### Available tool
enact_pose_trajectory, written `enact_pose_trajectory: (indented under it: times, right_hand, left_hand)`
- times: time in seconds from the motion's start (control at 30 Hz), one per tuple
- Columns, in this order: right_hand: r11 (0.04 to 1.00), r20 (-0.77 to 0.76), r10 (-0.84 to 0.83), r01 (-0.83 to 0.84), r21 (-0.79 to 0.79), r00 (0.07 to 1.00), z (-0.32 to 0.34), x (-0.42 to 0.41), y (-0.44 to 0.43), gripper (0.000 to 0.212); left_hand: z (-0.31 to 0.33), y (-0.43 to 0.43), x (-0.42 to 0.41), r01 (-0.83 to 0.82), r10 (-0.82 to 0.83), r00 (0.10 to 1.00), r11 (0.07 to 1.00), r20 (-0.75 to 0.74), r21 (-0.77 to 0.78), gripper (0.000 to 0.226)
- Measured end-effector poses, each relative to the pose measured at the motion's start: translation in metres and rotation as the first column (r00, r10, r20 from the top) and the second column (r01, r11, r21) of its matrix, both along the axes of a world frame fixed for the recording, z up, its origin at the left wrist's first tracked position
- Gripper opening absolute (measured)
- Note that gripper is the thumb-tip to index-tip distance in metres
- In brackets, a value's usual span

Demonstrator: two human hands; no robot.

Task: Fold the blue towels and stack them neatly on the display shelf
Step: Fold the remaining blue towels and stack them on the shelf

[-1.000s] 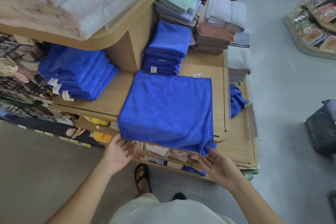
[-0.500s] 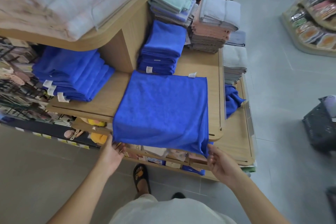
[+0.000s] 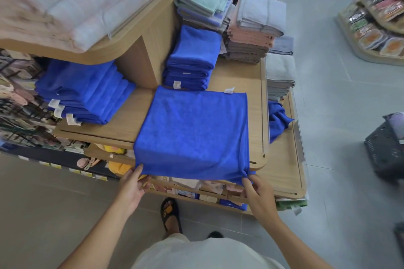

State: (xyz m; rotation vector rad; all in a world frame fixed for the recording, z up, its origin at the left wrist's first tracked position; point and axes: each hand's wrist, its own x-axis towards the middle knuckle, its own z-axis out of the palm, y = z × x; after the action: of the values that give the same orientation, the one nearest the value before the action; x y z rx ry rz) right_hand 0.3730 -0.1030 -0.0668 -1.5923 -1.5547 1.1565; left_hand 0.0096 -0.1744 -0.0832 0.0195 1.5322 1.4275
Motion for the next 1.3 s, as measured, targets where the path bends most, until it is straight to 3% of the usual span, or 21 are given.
enact_pose_trajectory:
  times: [0.17,0.37,0.5,0.57,0.63,0.7,0.73,0.8,0.87,0.9,0.97,1.1,1.3]
  right_hand:
    - [0.999,0.000,0.045,-0.045,-0.004,0.999,-0.003,0.012,-0.006,0.035]
    - [0.996,0.106,-0.090,0.090,0.004,0.990,0.013,-0.003,0.002,0.034]
    - [0.997,-0.028,-0.054,0.052,-0.054,0.998,0.014,-0.005,0.003,0.025]
    - [0.999,-0.027,-0.015,0.014,-0.050,1.000,0.012,0.002,-0.001,0.036]
    - [0.999,0.069,-0.025,0.027,-0.019,0.997,0.013,0.008,-0.003,0.037]
    - [0.991,0.177,-0.089,0.070,0.110,0.980,0.019,0.015,-0.002,0.029]
    - [0.976,0.201,-0.097,0.054,0.209,0.975,0.025,0.017,-0.001,0.027]
    - [0.909,0.223,0.015,-0.106,0.403,0.975,0.040,0.012,-0.001,0.019]
    - [0.798,0.311,0.192,-0.333,0.502,0.931,0.049,-0.006,0.000,0.012]
    - [0.750,0.372,0.250,-0.421,0.510,0.894,0.051,-0.020,0.002,0.024]
    - [0.702,0.441,0.309,-0.515,0.492,0.843,0.058,-0.053,0.011,0.045]
    - [0.688,0.549,0.290,-0.569,0.451,0.784,0.060,-0.095,0.029,0.060]
    - [0.823,0.812,0.063,-0.490,0.287,0.581,0.041,-0.053,0.035,0.077]
  left_hand:
    - [0.001,-0.006,0.003,-0.004,0.004,1.000,1.000,-0.010,-0.031,0.023]
    - [0.006,-0.005,0.004,0.026,-0.026,0.998,1.000,-0.055,-0.008,0.027]
    - [0.008,-0.005,0.000,0.039,-0.042,0.994,0.999,-0.099,-0.032,0.019]
    - [0.009,-0.004,-0.002,0.064,-0.071,0.987,0.997,-0.146,-0.053,0.015]
    - [0.012,-0.003,-0.001,0.086,-0.109,0.958,0.992,-0.267,-0.096,0.008]
    - [0.018,-0.002,0.000,0.075,-0.141,0.837,0.987,-0.529,-0.143,0.006]
    - [0.021,-0.001,0.000,0.053,-0.143,0.710,0.987,-0.690,-0.151,0.011]
    - [0.032,0.004,0.001,0.058,-0.087,0.336,0.996,-0.938,-0.072,0.020]
    - [0.043,0.018,0.008,0.232,-0.023,0.027,0.973,-0.999,-0.017,0.028]
    - [0.049,0.027,0.014,0.329,-0.023,-0.055,0.944,-0.998,-0.040,0.032]
    - [0.057,0.048,0.032,0.433,-0.111,-0.165,0.885,-0.980,-0.173,0.040]
    - [0.056,0.072,0.052,0.325,-0.391,-0.309,0.813,-0.867,-0.483,0.058]
    - [0.046,0.073,0.045,0.253,-0.461,-0.399,0.776,-0.793,-0.578,0.062]
